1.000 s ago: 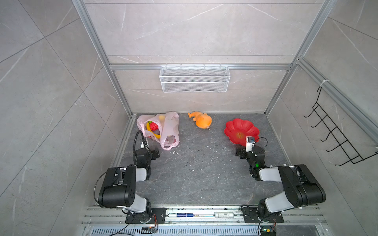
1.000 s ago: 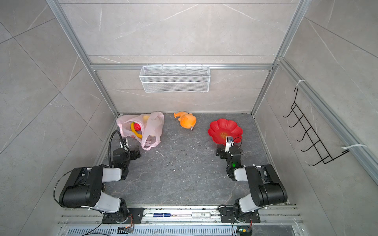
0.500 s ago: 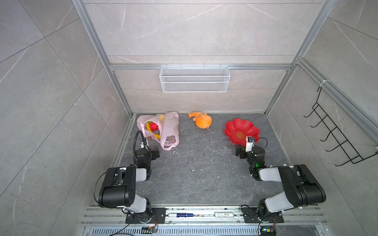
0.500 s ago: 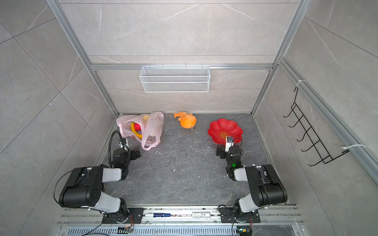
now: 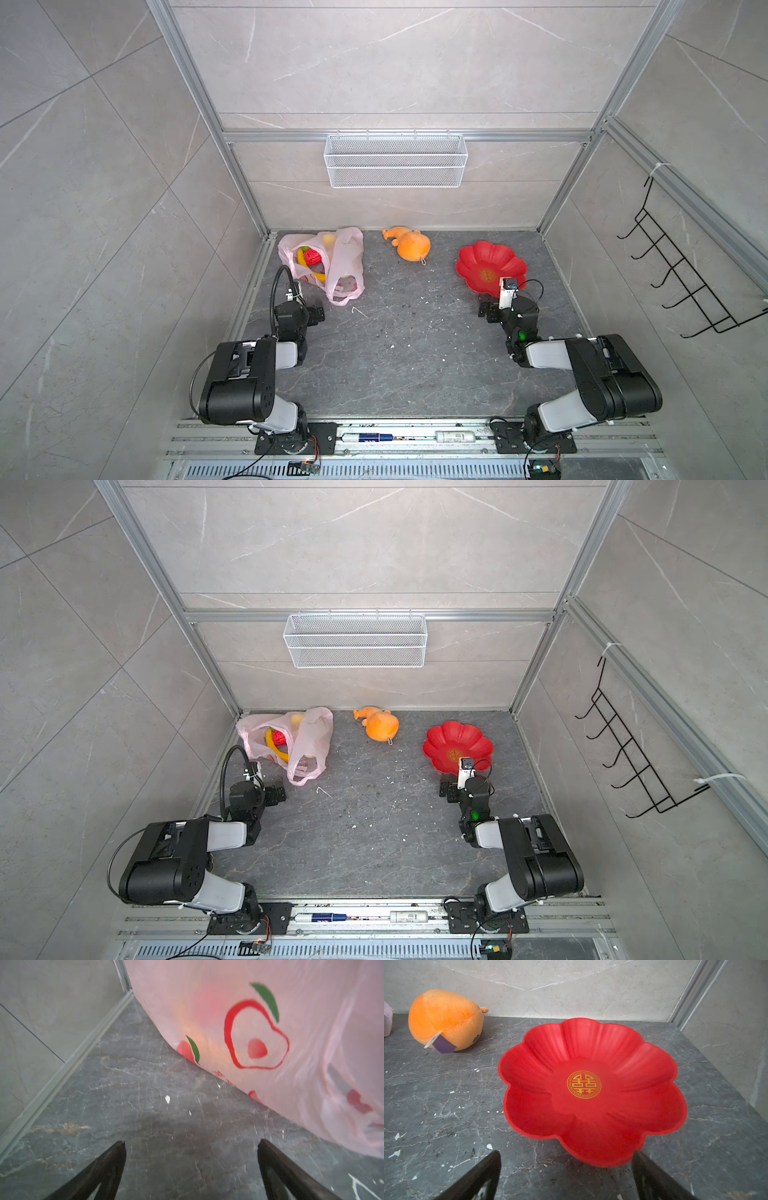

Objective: Take the fake fruits out of the plastic bag

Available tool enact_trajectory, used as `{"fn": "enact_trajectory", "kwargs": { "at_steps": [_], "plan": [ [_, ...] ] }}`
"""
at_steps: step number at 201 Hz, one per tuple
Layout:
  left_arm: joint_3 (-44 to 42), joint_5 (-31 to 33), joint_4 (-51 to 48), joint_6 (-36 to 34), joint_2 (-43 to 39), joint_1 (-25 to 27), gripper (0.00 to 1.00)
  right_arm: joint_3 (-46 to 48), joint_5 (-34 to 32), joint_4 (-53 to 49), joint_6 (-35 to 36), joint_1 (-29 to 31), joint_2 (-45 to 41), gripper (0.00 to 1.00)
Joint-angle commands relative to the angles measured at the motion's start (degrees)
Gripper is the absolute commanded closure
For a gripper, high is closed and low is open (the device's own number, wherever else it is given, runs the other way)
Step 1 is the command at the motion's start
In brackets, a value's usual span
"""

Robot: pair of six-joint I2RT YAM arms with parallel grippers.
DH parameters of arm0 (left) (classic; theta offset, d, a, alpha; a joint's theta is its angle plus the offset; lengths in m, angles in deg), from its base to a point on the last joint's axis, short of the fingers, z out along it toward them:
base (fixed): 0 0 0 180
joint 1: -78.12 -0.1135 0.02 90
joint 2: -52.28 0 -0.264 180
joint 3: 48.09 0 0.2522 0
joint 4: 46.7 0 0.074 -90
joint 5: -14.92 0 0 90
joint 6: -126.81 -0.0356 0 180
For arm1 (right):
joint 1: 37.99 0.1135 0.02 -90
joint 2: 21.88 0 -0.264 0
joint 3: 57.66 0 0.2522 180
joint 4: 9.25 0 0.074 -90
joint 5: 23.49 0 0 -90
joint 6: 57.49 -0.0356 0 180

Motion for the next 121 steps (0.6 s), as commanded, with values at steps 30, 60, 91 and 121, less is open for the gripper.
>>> {"fn": "enact_trajectory", "kwargs": {
  "at_steps": [30,60,91,121],
  "plan": [
    [15.73,16.48,-33.73,15.08,-14.81,-0.27,0.00,-15.21,-10.87,-35.42,-8.36,-0.02,-8.19,0.01],
    [21.92,12.28,-45.32,23.65,-18.62,-0.70,0.00,-19.16,-9.67,-50.15,-18.96,-0.18,-13.85,0.01],
    [26.18,5.20,-53.20,26.84,-21.61,-0.46,0.00,-21.30,-0.32,-58.68,-24.92,-0.17,-18.97,0.01],
    [26.49,3.79,-58.93,28.14,-27.22,1.49,0.00,-25.37,4.41,-68.78,-28.26,-0.09,-21.06,0.01]
  ]
}}
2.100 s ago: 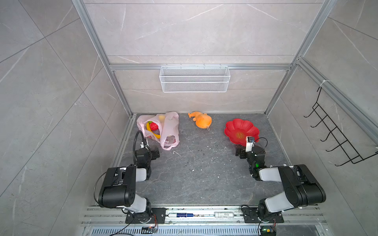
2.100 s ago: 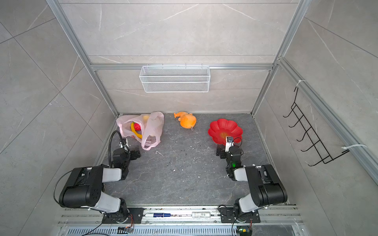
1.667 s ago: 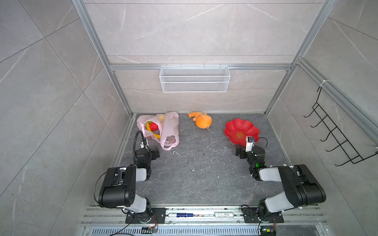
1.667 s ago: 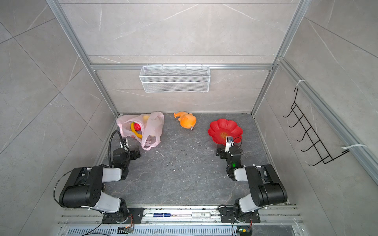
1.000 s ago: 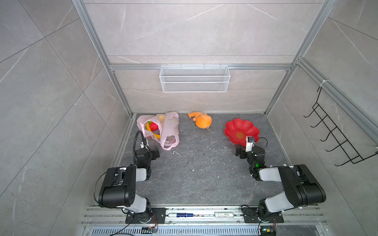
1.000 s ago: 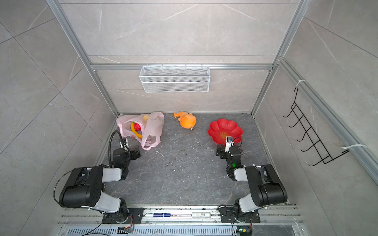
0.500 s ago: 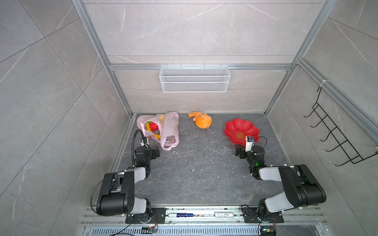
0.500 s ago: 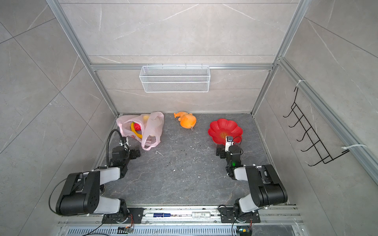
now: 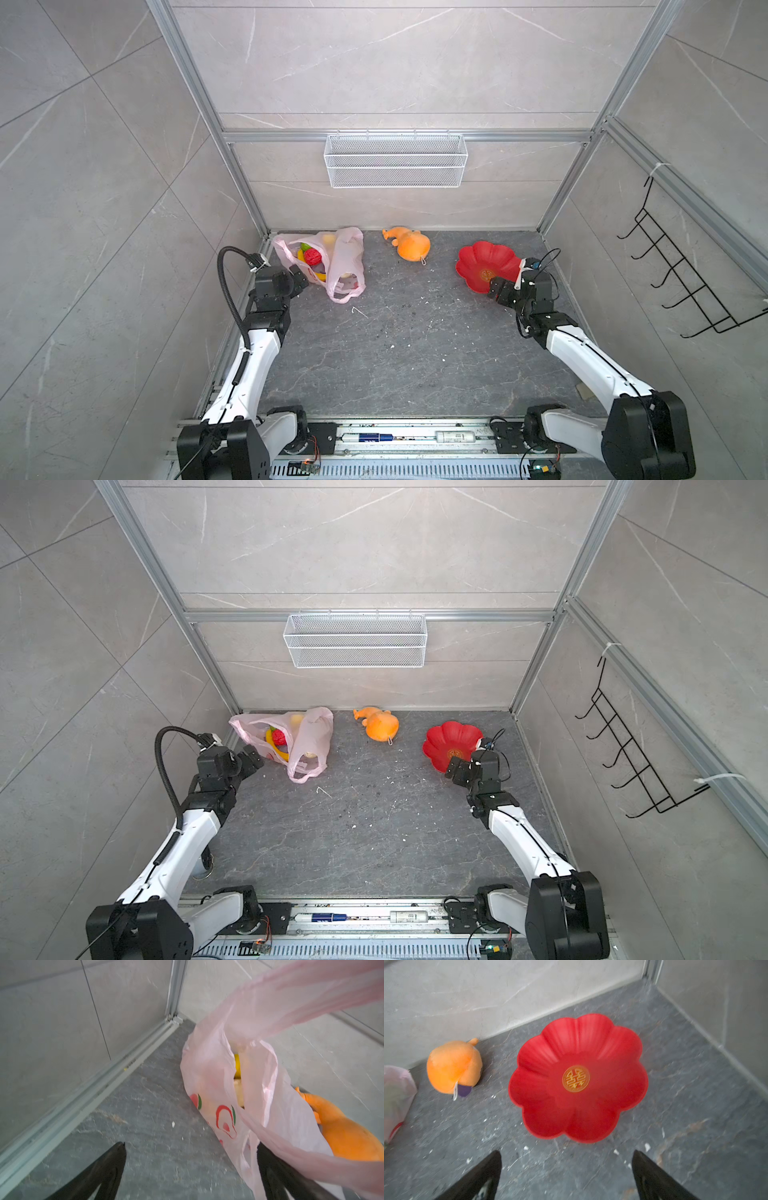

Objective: Take the fake fruits out of the plastic bag

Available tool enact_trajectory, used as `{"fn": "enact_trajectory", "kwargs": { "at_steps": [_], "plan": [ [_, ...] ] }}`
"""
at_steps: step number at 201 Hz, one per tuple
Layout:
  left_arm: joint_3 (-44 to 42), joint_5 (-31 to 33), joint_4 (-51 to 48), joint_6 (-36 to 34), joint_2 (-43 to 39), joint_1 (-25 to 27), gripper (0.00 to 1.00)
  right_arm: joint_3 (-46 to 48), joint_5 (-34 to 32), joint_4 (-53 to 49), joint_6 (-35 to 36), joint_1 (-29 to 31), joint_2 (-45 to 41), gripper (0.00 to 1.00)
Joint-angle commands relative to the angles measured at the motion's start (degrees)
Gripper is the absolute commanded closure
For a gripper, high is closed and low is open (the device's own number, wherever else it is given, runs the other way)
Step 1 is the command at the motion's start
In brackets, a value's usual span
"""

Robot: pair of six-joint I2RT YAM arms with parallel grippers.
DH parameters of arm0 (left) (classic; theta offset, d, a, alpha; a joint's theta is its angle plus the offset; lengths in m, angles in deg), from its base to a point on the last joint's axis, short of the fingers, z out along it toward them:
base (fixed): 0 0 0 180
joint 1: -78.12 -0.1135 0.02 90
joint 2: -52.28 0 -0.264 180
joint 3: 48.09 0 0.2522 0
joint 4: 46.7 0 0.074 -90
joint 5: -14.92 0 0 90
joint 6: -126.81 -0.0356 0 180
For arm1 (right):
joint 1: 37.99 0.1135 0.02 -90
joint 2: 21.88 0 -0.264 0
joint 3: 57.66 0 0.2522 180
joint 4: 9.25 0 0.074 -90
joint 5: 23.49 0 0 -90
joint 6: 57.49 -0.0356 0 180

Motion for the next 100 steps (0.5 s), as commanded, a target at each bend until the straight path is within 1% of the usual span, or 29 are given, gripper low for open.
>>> {"fn": "enact_trajectory", "kwargs": {
  "at_steps": [1,13,26,33,44,53,67,78,100],
  "plan": [
    [1.77,-3.34,-9.28,3.51,-5.03,1.63,0.00,-4.56,5.40,-14.42,-6.09,0.04,-1.85,0.01],
    [1.82,-3.20,-11.67,4.24,-6.86,3.43,0.00,-6.48,5.64,-18.29,-6.78,0.09,-1.31,0.02],
    [1.64,-2.93,-13.34,5.06,-8.35,6.50,0.00,-7.48,5.43,-19.92,-7.67,0.14,-0.97,0.08],
    [1.64,-2.23,-14.22,5.76,-8.86,8.54,0.00,-8.00,3.94,-21.16,-9.32,0.15,-0.82,0.14],
    [1.72,-0.17,-15.69,6.65,-9.15,12.43,0.00,-8.91,1.05,-22.75,-11.51,0.15,-0.49,0.21],
    [2.16,2.55,-17.12,7.12,-9.03,16.22,0.00,-9.77,-0.67,-23.40,-13.70,0.15,0.25,0.25],
    [3.52,7.85,-20.49,7.98,-8.31,22.18,0.00,-11.64,-2.17,-25.01,-15.24,0.15,2.11,0.30],
    [4.96,11.95,-23.04,8.61,-7.34,26.84,0.00,-13.66,-3.16,-26.43,-15.70,0.01,4.29,0.31],
    [8.27,17.83,-27.20,9.78,-5.52,33.01,0.00,-16.31,-2.96,-27.00,-15.28,-2.20,7.55,0.34]
  ]
}}
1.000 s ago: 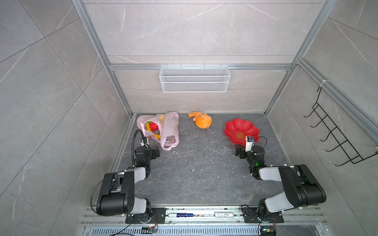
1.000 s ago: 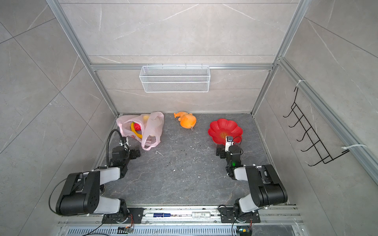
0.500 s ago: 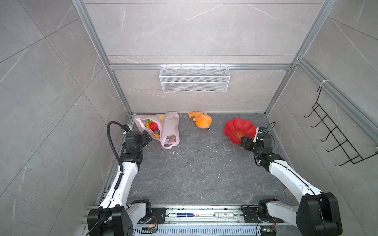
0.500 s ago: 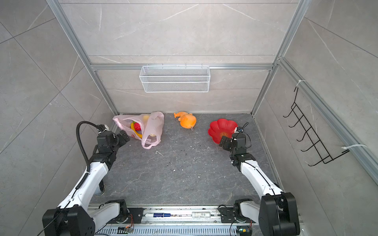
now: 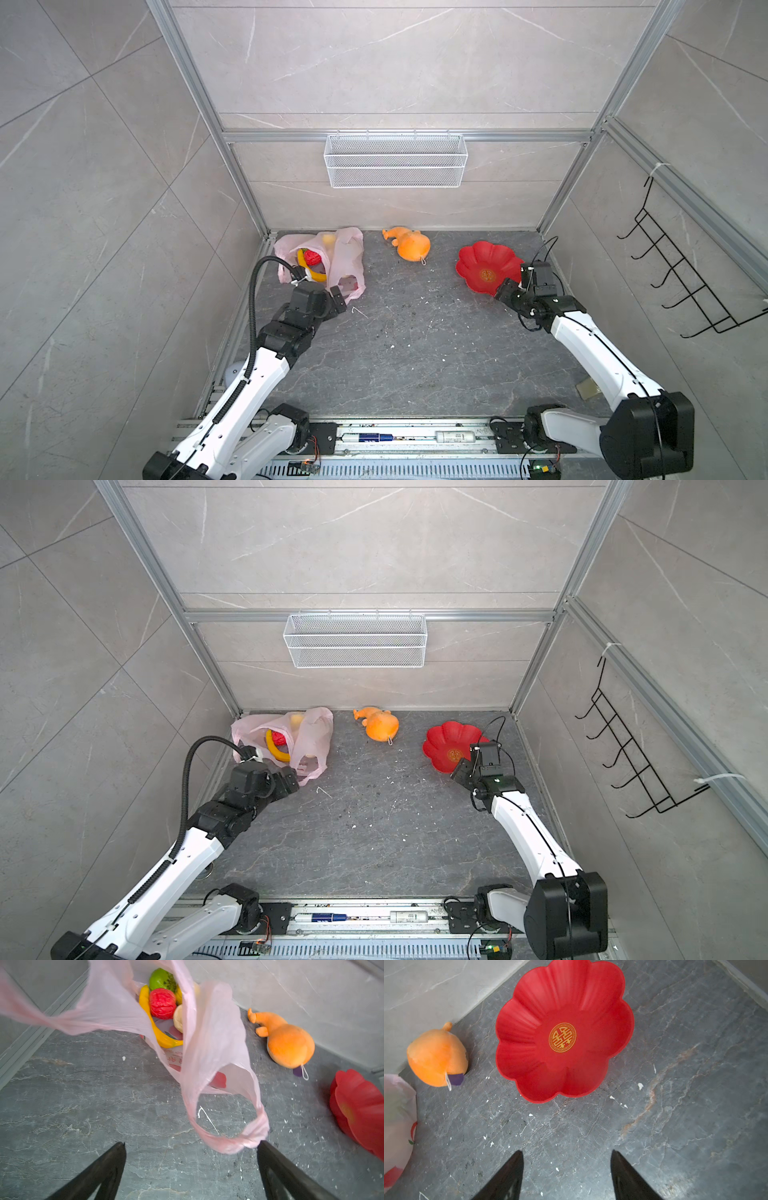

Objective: Take the fake fruits out of the plastic bag

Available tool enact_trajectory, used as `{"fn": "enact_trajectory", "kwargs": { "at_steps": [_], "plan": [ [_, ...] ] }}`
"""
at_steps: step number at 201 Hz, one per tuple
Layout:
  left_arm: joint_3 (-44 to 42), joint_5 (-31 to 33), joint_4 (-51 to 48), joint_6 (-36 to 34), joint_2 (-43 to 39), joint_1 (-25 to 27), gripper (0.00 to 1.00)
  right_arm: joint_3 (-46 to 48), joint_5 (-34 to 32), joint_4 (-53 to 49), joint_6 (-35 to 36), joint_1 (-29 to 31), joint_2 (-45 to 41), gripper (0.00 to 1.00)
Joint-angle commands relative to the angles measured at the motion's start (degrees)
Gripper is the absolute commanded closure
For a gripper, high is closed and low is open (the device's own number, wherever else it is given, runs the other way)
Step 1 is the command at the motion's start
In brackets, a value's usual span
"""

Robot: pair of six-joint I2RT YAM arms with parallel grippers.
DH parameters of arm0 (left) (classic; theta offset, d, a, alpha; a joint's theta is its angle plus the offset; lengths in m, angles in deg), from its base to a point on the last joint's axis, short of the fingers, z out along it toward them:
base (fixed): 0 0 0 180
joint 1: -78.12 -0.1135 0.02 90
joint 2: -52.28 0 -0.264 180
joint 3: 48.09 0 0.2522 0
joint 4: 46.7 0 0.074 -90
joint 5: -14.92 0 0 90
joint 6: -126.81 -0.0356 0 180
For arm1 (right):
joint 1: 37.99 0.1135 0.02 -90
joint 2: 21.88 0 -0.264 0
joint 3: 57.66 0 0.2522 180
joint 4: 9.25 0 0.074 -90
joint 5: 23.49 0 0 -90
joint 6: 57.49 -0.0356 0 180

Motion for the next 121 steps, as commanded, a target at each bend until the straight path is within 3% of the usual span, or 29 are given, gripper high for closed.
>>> {"fn": "enact_trajectory", "kwargs": {
  "at_steps": [1,67,121],
  "plan": [
    [5.13,10.16,-6.51,2.33,1.22,5.51,0.00,-3.47,-2.15,-3.99,-2.22,-2.08,3.20,0.34],
    [14.36,22.22,-9.22,1.84,9.43,20.21,0.00,-5.70,7.88,0.46,1.12,-14.48,12.82,0.42],
    [21.84,28.74,-9.36,0.88,17.94,26.75,0.00,-7.58,16.05,8.11,3.45,-18.00,22.13,0.44]
  ]
}}
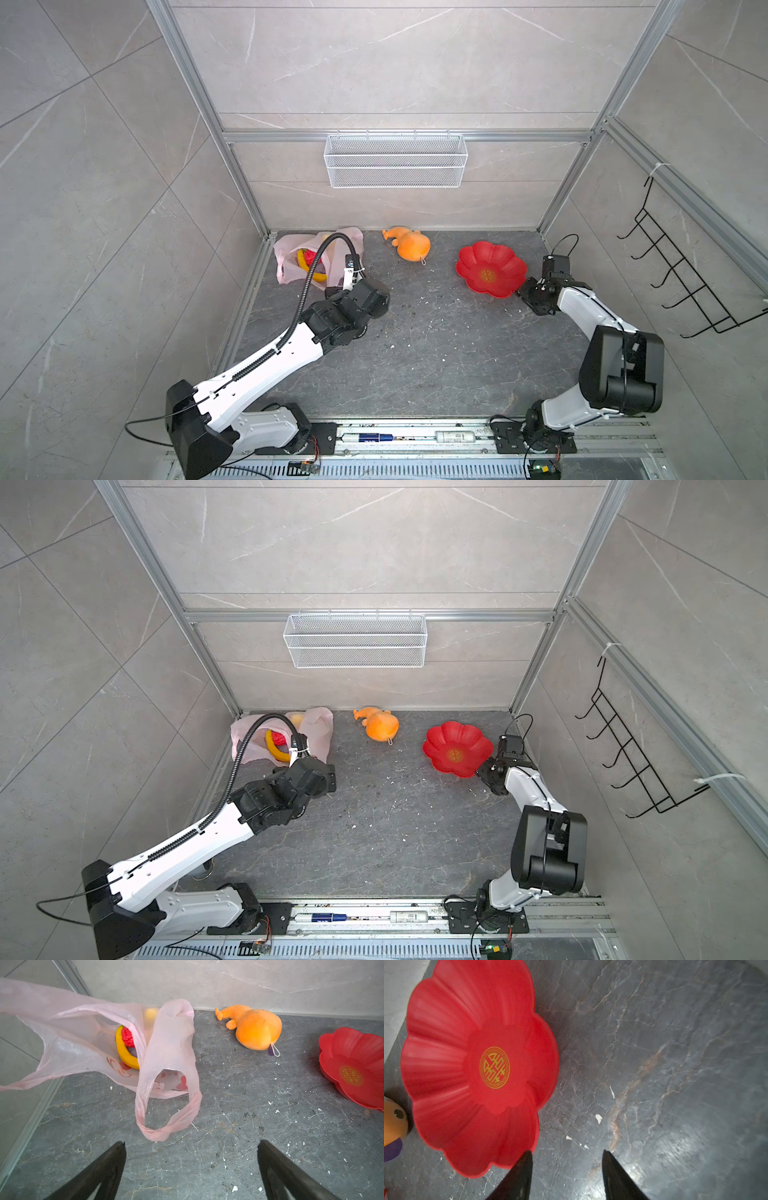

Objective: Take the fake fruits out of the plastic bag

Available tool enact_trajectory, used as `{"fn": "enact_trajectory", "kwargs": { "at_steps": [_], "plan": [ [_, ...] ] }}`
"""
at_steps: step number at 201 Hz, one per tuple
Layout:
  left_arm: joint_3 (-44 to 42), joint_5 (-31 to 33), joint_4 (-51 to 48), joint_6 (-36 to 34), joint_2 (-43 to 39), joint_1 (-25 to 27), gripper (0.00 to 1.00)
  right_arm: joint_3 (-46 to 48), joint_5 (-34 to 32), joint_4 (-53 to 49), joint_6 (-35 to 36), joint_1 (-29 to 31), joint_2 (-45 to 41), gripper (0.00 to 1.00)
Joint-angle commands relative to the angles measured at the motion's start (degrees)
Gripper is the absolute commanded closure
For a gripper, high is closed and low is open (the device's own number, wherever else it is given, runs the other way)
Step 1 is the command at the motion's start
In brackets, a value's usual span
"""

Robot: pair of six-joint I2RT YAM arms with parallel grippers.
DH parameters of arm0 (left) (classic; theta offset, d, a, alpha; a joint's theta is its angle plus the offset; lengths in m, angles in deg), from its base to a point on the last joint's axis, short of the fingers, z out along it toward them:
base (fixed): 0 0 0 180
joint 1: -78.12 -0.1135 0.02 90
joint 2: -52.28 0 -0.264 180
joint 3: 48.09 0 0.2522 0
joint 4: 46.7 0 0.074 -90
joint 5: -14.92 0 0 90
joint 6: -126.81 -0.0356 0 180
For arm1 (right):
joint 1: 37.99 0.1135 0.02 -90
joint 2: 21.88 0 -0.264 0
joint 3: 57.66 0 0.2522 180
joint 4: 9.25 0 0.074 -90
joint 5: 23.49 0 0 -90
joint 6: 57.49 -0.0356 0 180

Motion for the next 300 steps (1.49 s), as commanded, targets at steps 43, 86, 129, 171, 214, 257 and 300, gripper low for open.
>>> {"fn": "enact_trajectory", "kwargs": {
  "at_steps": [43,86,129,171,214,257,300],
  "plan": [
    [5.03,6.42,-0.08,-0.81,4.38,1.93,0.00,-5.01,5.96,5.82,1.73,-0.92,7.66,0.44],
    [5.44,7.38,-0.06,-1.14,5.35,1.99,0.00,-7.13,7.27,7.16,0.77,-0.94,12.71,0.54],
    [5.19,8.37,-0.06,-0.61,4.80,1.91,0.00,-7.14,7.96,9.19,0.39,-0.92,14.73,0.66],
    [3.69,8.88,-0.78,0.25,3.56,1.93,0.00,-7.35,8.46,9.41,0.55,-0.93,15.55,0.79],
    [0.64,9.68,-1.55,2.37,0.77,1.91,0.00,-6.65,9.64,8.18,0.56,-0.68,15.08,0.98],
    [-3.00,10.19,0.23,0.80,-2.92,1.91,0.00,-0.31,8.06,4.64,-0.70,2.25,7.27,1.00],
    [-6.94,10.20,4.36,-3.67,-8.84,1.74,0.00,8.77,6.18,-1.43,-2.67,6.54,-6.64,1.00]
  ]
}}
